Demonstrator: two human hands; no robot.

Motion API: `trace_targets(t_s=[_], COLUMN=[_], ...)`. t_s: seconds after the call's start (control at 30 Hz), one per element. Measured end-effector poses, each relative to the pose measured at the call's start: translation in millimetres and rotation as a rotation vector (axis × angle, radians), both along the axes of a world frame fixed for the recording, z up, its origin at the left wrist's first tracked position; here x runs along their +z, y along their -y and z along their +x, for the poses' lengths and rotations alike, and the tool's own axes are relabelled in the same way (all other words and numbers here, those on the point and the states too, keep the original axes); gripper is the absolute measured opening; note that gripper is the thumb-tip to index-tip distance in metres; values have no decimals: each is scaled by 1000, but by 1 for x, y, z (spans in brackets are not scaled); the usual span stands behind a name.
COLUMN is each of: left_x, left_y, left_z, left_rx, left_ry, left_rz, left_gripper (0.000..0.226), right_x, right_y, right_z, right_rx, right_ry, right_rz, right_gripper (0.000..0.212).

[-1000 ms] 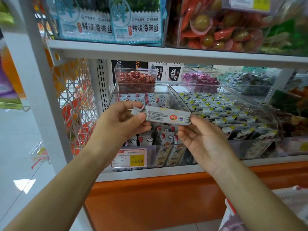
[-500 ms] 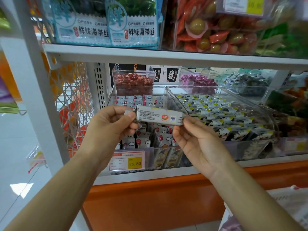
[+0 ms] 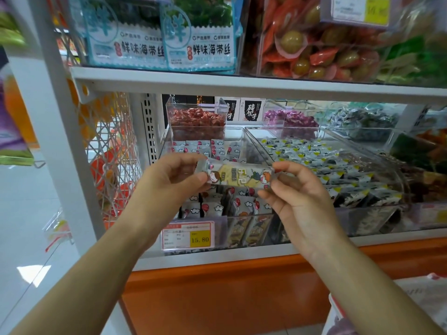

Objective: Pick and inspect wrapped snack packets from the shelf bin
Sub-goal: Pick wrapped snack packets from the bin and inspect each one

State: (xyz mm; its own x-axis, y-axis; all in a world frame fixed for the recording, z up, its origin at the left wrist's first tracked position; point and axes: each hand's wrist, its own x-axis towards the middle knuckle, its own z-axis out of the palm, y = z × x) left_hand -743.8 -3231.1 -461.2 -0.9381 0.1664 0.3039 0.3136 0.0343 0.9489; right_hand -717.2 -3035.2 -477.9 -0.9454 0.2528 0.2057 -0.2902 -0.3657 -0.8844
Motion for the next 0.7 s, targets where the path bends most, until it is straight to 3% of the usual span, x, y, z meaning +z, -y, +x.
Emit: trace_targets(t_s=[0.13,0.23,0.43,0.53,0.6,0.7], left_x=[0,-1,-3,-2,-3,-2], left_y=[0,-1,-2,-3,-4,-4], left_z=[0,-1,-4,-3,-2,-1], left_rx=[78,52,-53,-95,-72,-29], left_ry=[-92,-90,113,154,137,124], left_rz=[-67,-68,134,146,105,88], left_gripper=[21,22,26,6,28,21], right_x=[2,-2,-2,-3,-4,-3], right_y=[0,1,2,2,2,4], right_z=[-1,-2,-4,-3,-2,-1], right_rx=[36,-13,-50,-58,-51,-52], right_ry=[7,13,23,2,-11,-8], right_rz=[-82,-53,-5,43,84,91], right_gripper=[5,9,20,24,27,26])
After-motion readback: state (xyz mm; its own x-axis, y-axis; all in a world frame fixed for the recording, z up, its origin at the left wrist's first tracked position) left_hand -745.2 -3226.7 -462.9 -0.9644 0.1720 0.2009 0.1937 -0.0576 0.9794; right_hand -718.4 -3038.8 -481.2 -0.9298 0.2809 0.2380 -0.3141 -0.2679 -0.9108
